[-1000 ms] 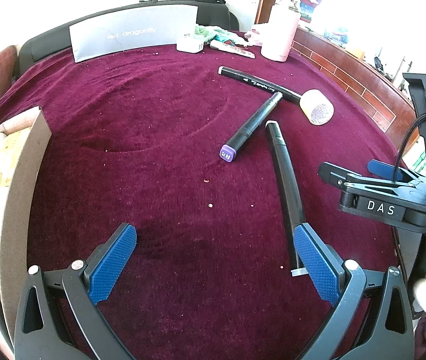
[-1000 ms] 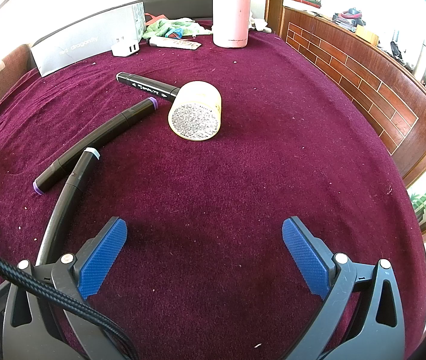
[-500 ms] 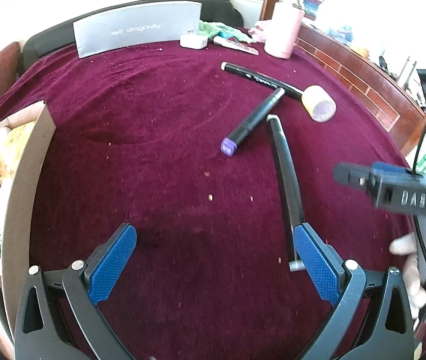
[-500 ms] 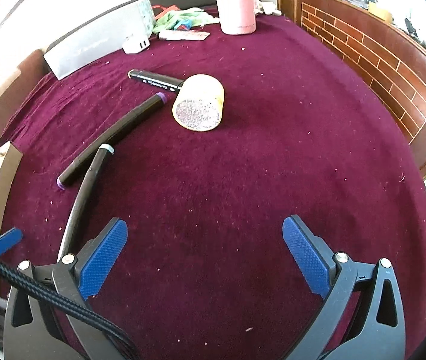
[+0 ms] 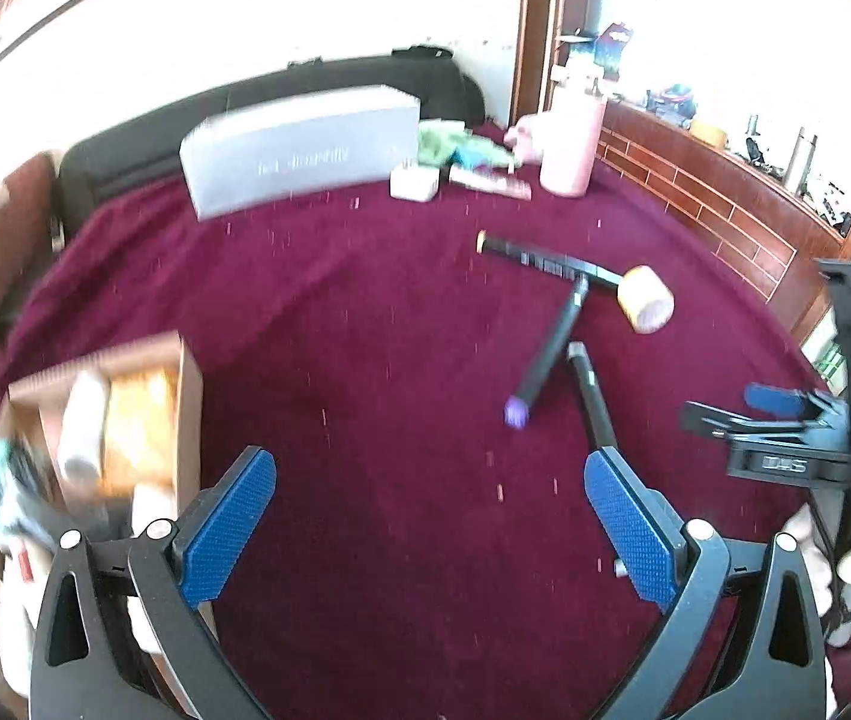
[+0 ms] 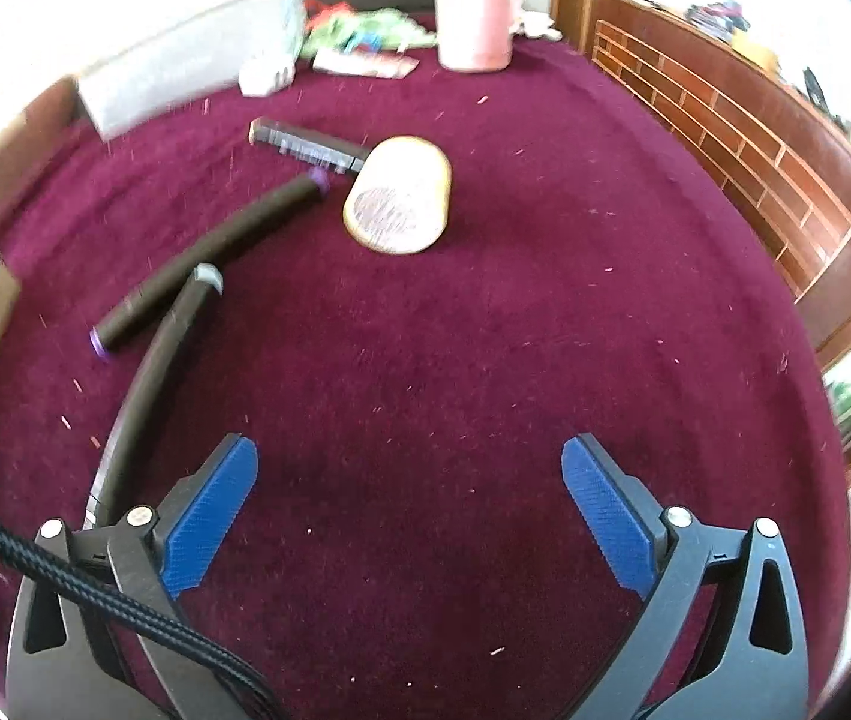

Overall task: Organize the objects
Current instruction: 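Grasp the purple-capped black marker with the left tool, then grasp the other black marker with the right tool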

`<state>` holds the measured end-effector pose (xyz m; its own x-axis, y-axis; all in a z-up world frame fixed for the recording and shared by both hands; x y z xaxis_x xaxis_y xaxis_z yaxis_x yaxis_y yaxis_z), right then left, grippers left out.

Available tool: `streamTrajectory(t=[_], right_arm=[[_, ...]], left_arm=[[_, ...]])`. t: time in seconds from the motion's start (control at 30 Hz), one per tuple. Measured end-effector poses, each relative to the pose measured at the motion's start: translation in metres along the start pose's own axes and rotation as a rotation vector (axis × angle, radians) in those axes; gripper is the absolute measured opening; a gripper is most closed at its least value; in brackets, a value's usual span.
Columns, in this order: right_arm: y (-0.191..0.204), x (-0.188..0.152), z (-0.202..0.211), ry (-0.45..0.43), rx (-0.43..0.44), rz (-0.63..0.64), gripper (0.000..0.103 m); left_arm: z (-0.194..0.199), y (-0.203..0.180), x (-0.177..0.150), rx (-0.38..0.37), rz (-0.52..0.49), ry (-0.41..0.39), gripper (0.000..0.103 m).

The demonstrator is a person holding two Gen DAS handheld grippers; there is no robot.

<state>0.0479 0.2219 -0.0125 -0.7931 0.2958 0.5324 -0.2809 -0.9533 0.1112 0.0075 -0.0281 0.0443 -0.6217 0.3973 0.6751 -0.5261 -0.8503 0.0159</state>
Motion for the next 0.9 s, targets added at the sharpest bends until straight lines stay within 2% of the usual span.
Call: streamTrajectory(t=[0.13, 0.27, 0.43, 0.5, 0.53, 0.63, 0.7, 0.73, 0.77, 0.9], right_arm=[[-0.038, 0.002, 0.018, -0.094, 0.107, -0.173, 0.100], [-0.068, 0.003, 0.015, -0.102, 0.225, -0.324, 0.100], [-0.073, 0.006, 0.013, -0.096, 0.297, -0.352, 0.100], [-0.067, 0.004, 0.013, -0.092, 0.316, -0.340, 0.100], [-0.066, 0.003, 0.013, -0.091, 0.320, -0.336, 0.100], [-0.066, 0.004, 0.011, -0.085, 0.337, -0.333, 0.100], [-0.067, 0.003, 0.012, -0.086, 0.343, -0.338, 0.100], [-0.067, 0.003, 0.011, -0.086, 0.346, -0.341, 0.100], [-0.068, 0.004, 0.011, -0.086, 0.348, -0.342, 0.100], [-0.065, 0.005, 0.010, -0.084, 0.341, -0.332, 0.100]], left_arm=[[-0.026, -0.020, 0.023, -0.003, -0.073, 0.016, 0.096], [-0.050, -0.044, 0.040, -0.053, -0.114, 0.033, 0.095], [-0.090, -0.083, 0.057, -0.022, -0.235, 0.065, 0.093], [-0.109, -0.092, 0.061, -0.018, -0.256, 0.111, 0.080], [-0.121, -0.096, 0.063, -0.031, -0.258, 0.145, 0.068], [-0.143, -0.102, 0.064, -0.023, -0.273, 0.210, 0.046], [-0.141, -0.098, 0.064, -0.067, -0.239, 0.205, 0.032], [-0.138, -0.094, 0.063, -0.081, -0.227, 0.214, 0.016], [-0.135, -0.092, 0.061, -0.071, -0.227, 0.214, 0.012], [-0.125, -0.060, 0.047, -0.048, -0.165, 0.229, 0.011]])
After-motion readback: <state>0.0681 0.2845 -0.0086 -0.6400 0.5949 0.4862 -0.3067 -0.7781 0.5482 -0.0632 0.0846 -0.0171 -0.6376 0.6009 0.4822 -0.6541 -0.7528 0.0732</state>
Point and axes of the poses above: each gripper's, at about its wrist camera, not at the fingertips, and z roughly against the way its jaws point, y to its left, x to its top, the point moved 1 cm from there along -z, roughly the way its jaws point, and after that the axes turned 2 degrees about -z, right-handed, at the moved point
